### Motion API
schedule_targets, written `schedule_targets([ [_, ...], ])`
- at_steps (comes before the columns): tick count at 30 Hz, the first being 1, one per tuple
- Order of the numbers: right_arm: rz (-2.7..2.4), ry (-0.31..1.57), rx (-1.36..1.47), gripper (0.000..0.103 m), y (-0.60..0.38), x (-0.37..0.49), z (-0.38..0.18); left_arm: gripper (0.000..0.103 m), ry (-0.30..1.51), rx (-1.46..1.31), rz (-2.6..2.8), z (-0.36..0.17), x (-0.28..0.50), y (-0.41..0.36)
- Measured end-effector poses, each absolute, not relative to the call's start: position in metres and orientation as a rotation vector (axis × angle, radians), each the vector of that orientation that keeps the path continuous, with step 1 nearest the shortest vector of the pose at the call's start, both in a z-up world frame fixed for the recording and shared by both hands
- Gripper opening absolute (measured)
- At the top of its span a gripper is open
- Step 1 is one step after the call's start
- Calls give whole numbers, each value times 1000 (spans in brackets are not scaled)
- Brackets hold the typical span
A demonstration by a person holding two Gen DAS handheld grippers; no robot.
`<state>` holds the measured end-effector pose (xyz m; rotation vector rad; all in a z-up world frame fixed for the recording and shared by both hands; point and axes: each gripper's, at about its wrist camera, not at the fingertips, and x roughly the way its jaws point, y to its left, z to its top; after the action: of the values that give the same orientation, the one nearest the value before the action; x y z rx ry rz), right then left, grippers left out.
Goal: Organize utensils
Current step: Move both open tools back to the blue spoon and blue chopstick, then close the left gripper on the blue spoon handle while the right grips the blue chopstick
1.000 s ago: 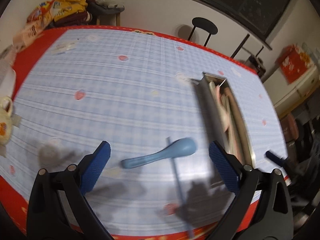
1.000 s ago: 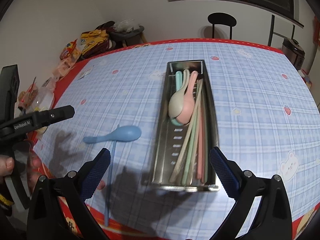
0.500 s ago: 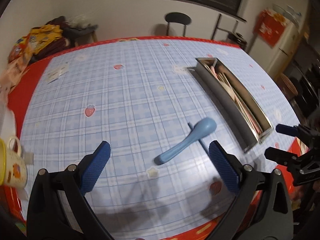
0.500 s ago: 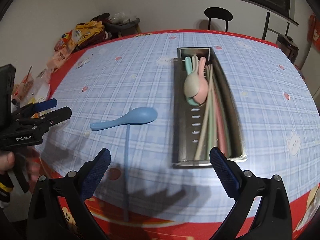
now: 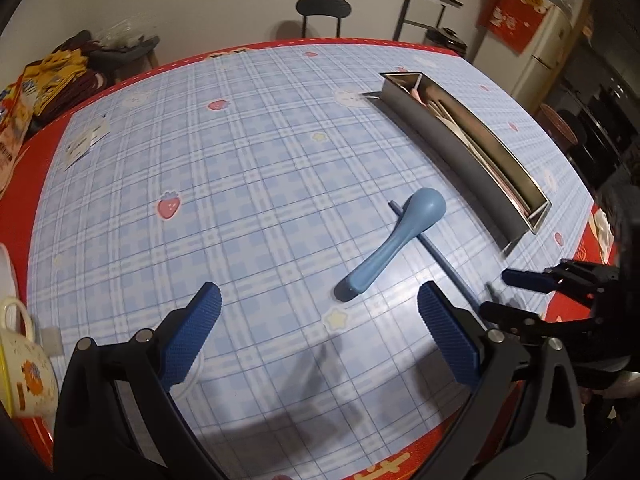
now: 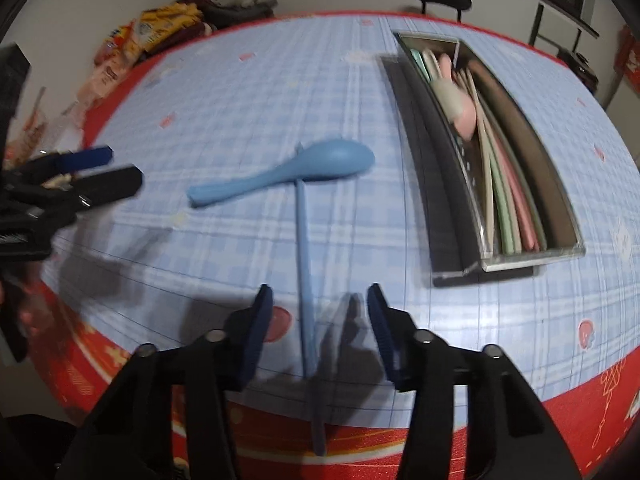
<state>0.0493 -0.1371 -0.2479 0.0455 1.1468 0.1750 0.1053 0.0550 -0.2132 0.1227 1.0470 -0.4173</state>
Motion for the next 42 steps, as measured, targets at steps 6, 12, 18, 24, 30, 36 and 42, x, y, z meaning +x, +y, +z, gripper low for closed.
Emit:
schedule_targets([
  [6,171,1155,-28,30,-132,41,-256,96,1051,187,-481,-220,114,31],
  [12,155,1156,32,8,-148,33,-258,86,1062,273,-559,-231,123,0],
  [18,152,1132,64,8,-152,29,-257,67,1057,436,-624,-248,132,-31],
  [24,154,1123,97,8,-155,27,-257,63,979,647,-649,-259,131,-58],
  [30,152,1113,117,8,-156,26,-258,51,894,802,-636,-265,131,-71],
  [36,147,1110,120,8,-156,23,-257,45,823,880,-658,-268,124,-74],
  [42,143,1109,116,8,-156,27,-258,20,782,932,-699,-274,110,-80],
])
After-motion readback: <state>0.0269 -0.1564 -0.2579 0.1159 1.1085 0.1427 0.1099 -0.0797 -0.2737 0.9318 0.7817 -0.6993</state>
